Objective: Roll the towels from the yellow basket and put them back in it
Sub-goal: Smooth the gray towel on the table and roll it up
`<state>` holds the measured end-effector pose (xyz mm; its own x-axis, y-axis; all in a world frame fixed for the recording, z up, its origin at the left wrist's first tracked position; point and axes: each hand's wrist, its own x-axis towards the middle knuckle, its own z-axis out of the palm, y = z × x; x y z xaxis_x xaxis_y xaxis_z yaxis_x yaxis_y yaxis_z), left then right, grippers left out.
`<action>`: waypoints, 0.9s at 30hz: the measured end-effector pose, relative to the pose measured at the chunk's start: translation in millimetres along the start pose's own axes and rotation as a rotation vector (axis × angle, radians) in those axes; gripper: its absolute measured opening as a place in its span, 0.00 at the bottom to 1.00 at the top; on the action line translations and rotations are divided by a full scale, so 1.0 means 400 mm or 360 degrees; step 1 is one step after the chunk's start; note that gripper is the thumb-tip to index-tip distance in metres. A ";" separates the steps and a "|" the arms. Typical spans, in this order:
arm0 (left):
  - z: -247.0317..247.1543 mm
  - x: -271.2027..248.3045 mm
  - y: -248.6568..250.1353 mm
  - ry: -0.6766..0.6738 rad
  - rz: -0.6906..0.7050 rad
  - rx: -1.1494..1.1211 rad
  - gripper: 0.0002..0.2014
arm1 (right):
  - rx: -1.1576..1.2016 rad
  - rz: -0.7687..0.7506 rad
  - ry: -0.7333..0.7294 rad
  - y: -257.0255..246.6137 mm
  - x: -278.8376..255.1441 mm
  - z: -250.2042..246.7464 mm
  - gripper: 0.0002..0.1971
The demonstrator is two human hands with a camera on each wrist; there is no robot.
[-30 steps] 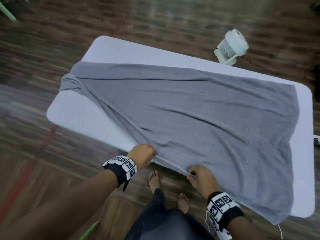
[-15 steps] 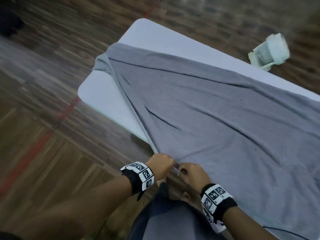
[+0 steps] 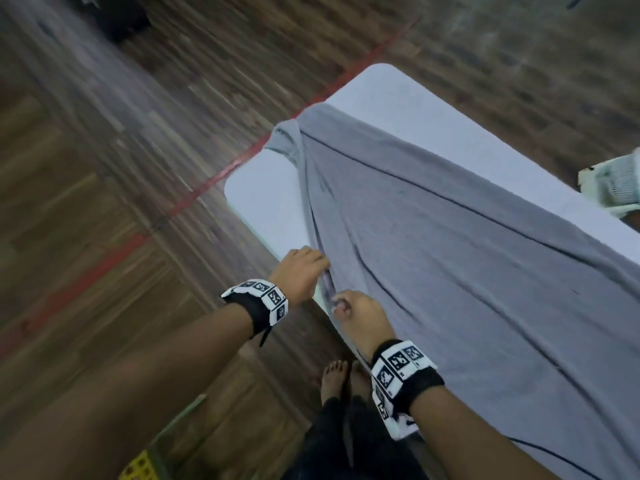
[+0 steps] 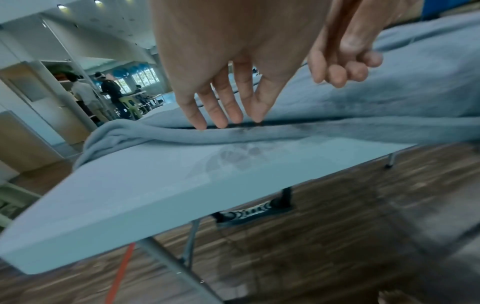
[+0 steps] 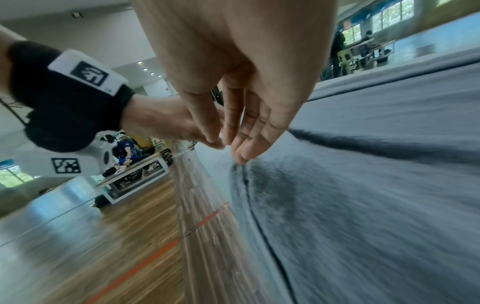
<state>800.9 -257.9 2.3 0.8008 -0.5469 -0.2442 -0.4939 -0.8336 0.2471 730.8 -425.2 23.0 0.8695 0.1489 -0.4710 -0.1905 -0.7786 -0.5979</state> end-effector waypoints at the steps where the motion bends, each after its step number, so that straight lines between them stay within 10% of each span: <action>1: -0.010 0.020 -0.023 -0.0065 0.0019 0.0062 0.21 | 0.0020 -0.0030 0.0021 -0.020 0.032 0.010 0.08; 6: -0.043 0.088 -0.073 -0.0324 0.0220 0.0466 0.21 | -0.0190 -0.0056 -0.0024 -0.050 0.135 0.050 0.21; 20: 0.001 -0.042 -0.219 -0.0082 0.0363 0.0151 0.19 | -0.0368 -0.0241 -0.0258 -0.115 0.172 0.107 0.10; 27: -0.126 0.117 -0.420 0.0198 0.0285 0.0053 0.14 | -0.0140 0.0018 0.0043 -0.270 0.384 0.041 0.07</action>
<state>938.5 -139.5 -3.6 0.7338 -0.6745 -0.0808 -0.6415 -0.7271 0.2445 877.5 -308.1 4.4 0.8798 0.1244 -0.4587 -0.1605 -0.8307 -0.5330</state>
